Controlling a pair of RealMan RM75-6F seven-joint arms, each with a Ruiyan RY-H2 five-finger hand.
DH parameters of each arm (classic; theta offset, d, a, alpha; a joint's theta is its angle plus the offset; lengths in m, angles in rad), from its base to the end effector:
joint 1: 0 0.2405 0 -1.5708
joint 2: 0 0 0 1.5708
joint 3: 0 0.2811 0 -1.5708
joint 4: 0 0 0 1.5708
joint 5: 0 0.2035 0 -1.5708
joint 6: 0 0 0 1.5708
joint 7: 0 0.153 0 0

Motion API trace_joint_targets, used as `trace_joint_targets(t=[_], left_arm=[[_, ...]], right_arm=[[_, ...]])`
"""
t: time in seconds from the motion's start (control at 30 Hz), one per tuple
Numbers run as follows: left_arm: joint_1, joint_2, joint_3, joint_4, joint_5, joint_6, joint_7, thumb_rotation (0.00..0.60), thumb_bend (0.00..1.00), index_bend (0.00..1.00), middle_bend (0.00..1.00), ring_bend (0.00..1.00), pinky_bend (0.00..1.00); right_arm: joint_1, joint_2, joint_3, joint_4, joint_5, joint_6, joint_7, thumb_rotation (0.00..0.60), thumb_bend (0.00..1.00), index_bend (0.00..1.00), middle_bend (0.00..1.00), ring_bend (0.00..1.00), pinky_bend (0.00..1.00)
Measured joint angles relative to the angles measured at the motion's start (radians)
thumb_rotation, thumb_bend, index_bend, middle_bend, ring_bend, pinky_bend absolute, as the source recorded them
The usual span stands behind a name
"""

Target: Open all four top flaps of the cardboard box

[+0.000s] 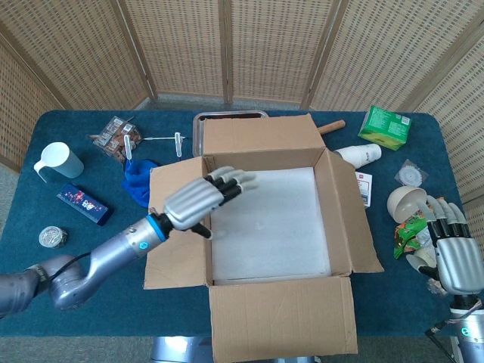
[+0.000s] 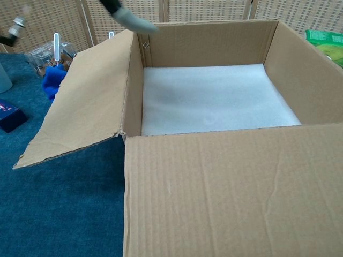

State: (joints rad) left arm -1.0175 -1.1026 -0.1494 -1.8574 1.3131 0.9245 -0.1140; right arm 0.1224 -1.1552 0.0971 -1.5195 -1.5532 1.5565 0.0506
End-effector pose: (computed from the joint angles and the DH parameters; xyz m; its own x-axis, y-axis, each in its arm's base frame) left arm -0.0346 0.3611 0.1008 0.3326 0.3012 0.8937 0.7304 -0.6817 -0.0421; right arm -0.3222 -0.2131 0.1860 0.3895 0.1322 0.9115 -0.9105 -0.0936 0.4027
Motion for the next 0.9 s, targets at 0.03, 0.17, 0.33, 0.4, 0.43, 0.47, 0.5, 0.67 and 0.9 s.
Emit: trace_joint_targets(t=[0.03, 0.17, 0.33, 0.4, 0.43, 0.47, 0.5, 0.67, 0.9], left_arm=[[0.023, 0.022, 0.003, -0.011, -0.003, 0.025, 0.015, 0.6, 0.02, 0.0, 0.0, 0.0, 0.0], [0.12, 0.109, 0.024, -0.043, 0.011, 0.118, 0.035, 0.6, 0.02, 0.0, 0.0, 0.0, 0.0], [0.245, 0.173, 0.068, -0.042, 0.072, 0.225, 0.013, 0.6, 0.02, 0.0, 0.0, 0.0, 0.0], [0.296, 0.187, 0.089, -0.025, 0.098, 0.267, -0.004, 0.6, 0.02, 0.0, 0.0, 0.0, 0.0], [0.319, 0.191, 0.098, -0.015, 0.107, 0.285, -0.011, 0.6, 0.02, 0.0, 0.0, 0.0, 0.0], [0.342, 0.193, 0.108, -0.002, 0.116, 0.304, -0.019, 0.6, 0.02, 0.0, 0.0, 0.0, 0.0], [0.373, 0.193, 0.121, 0.017, 0.127, 0.33, -0.029, 0.6, 0.02, 0.0, 0.0, 0.0, 0.0], [0.502, 0.173, 0.17, 0.116, 0.17, 0.442, -0.075, 0.6, 0.02, 0.0, 0.0, 0.0, 0.0], [0.67, 0.109, 0.224, 0.226, 0.215, 0.593, -0.114, 0.6, 0.02, 0.0, 0.0, 0.0, 0.0]], right_arm=[[0.0, 0.0, -0.001, -0.002, -0.002, 0.001, 0.0, 0.6, 0.0, 0.0, 0.0, 0.0, 0.0], [-0.003, 0.001, -0.004, -0.009, -0.013, 0.007, -0.002, 0.6, 0.0, 0.0, 0.0, 0.0, 0.0], [-0.002, 0.002, -0.006, -0.012, -0.017, 0.004, -0.003, 0.6, 0.0, 0.0, 0.0, 0.0, 0.0], [-0.001, 0.001, -0.007, -0.011, -0.017, 0.0, -0.005, 0.6, 0.0, 0.0, 0.0, 0.0, 0.0], [0.0, 0.001, -0.007, -0.01, -0.017, -0.002, -0.006, 0.6, 0.0, 0.0, 0.0, 0.0, 0.0], [0.001, 0.0, -0.007, -0.008, -0.015, -0.005, -0.008, 0.6, 0.0, 0.0, 0.0, 0.0, 0.0], [0.001, -0.001, -0.006, -0.007, -0.012, -0.006, -0.01, 0.6, 0.0, 0.0, 0.0, 0.0, 0.0], [0.002, -0.008, 0.004, -0.001, 0.01, -0.012, -0.035, 0.6, 0.0, 0.0, 0.0, 0.0, 0.0], [0.0, -0.021, 0.022, -0.002, 0.051, -0.015, -0.098, 0.6, 0.0, 0.0, 0.0, 0.0, 0.0]])
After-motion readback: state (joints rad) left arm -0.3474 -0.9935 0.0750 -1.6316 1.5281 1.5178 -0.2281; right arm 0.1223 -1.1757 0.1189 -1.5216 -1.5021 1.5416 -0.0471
